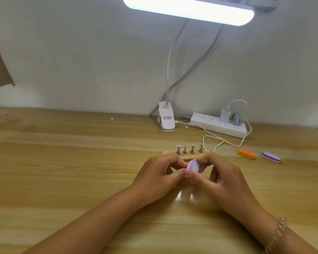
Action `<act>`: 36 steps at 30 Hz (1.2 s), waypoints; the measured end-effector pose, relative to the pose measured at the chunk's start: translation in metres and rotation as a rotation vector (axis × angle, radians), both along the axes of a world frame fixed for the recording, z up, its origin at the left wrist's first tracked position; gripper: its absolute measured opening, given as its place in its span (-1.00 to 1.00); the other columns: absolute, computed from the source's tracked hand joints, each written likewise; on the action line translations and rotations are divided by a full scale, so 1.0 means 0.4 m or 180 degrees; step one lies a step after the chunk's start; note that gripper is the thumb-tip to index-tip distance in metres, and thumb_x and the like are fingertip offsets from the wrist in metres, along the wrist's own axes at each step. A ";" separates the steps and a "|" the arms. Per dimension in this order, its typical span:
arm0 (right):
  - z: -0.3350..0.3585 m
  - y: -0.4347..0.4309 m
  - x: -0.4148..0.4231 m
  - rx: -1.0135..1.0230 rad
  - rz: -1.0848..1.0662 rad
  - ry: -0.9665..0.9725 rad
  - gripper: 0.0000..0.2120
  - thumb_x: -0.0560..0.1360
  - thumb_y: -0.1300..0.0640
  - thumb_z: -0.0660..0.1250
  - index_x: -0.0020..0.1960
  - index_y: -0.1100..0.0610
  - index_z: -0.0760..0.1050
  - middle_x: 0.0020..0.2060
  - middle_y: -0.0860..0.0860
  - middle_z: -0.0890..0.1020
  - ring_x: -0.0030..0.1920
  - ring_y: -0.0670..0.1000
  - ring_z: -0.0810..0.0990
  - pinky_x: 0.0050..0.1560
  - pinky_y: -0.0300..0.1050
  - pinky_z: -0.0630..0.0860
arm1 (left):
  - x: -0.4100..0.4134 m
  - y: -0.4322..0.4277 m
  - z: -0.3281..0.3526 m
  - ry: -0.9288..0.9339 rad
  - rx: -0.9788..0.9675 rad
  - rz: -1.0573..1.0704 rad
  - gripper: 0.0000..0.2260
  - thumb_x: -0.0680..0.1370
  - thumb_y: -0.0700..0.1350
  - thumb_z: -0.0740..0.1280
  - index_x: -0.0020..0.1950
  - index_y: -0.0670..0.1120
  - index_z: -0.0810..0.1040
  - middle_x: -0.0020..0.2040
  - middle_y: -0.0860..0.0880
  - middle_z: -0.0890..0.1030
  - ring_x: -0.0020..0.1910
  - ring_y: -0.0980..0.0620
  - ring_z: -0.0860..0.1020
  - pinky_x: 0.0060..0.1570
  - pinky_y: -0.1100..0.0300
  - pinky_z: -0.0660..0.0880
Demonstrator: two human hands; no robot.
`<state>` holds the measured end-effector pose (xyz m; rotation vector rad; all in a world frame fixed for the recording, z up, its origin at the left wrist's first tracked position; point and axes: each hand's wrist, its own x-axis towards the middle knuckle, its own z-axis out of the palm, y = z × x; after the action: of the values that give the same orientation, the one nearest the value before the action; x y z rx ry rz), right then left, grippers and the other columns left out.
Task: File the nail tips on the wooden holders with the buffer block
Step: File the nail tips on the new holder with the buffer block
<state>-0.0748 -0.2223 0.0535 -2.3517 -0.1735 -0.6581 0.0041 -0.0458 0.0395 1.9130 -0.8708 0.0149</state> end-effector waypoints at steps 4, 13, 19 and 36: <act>0.002 0.005 -0.010 -0.0312 0.0021 -0.0102 -0.68 0.41 -0.33 0.32 0.01 -0.14 0.54 -0.16 -0.20 0.56 -0.39 -0.03 0.45 -0.36 -0.19 0.39 | 0.003 0.001 -0.006 0.0117 -0.0074 -0.0115 -0.87 0.59 -0.17 0.37 -0.07 0.07 0.60 -0.14 0.05 0.69 -0.40 0.15 0.56 -0.30 0.18 0.49; -0.001 0.015 -0.014 -0.0441 0.0034 -0.0150 -0.64 0.38 -0.34 0.35 0.00 -0.10 0.51 -0.15 -0.21 0.54 -0.38 -0.04 0.45 -0.38 -0.12 0.46 | -0.001 0.001 -0.001 0.0164 -0.0062 -0.0160 -0.90 0.63 -0.20 0.29 0.00 -0.07 0.60 -0.20 -0.04 0.67 -0.39 0.12 0.55 -0.23 0.07 0.53; -0.001 0.009 -0.010 -0.0340 -0.0048 -0.0153 -0.65 0.39 -0.36 0.35 -0.03 -0.12 0.50 -0.16 -0.21 0.54 -0.38 -0.04 0.46 -0.36 -0.17 0.42 | -0.001 0.004 -0.003 0.0215 -0.0092 -0.0206 -0.90 0.63 -0.19 0.29 -0.03 -0.05 0.58 -0.20 -0.04 0.67 -0.38 0.09 0.56 -0.22 0.05 0.54; 0.004 0.021 -0.020 -0.0403 0.0023 -0.0001 -0.62 0.38 -0.35 0.34 0.03 -0.12 0.48 -0.11 -0.24 0.56 -0.37 -0.08 0.48 -0.36 -0.21 0.43 | -0.010 0.004 0.001 -0.0086 0.0270 -0.0052 -0.92 0.58 -0.07 0.34 -0.01 0.09 0.62 -0.12 0.17 0.66 -0.36 0.06 0.56 -0.24 0.00 0.52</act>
<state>-0.0828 -0.2139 0.0550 -2.4708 -0.2300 -0.6614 0.0000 -0.0443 0.0398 1.9887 -0.9180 -0.0060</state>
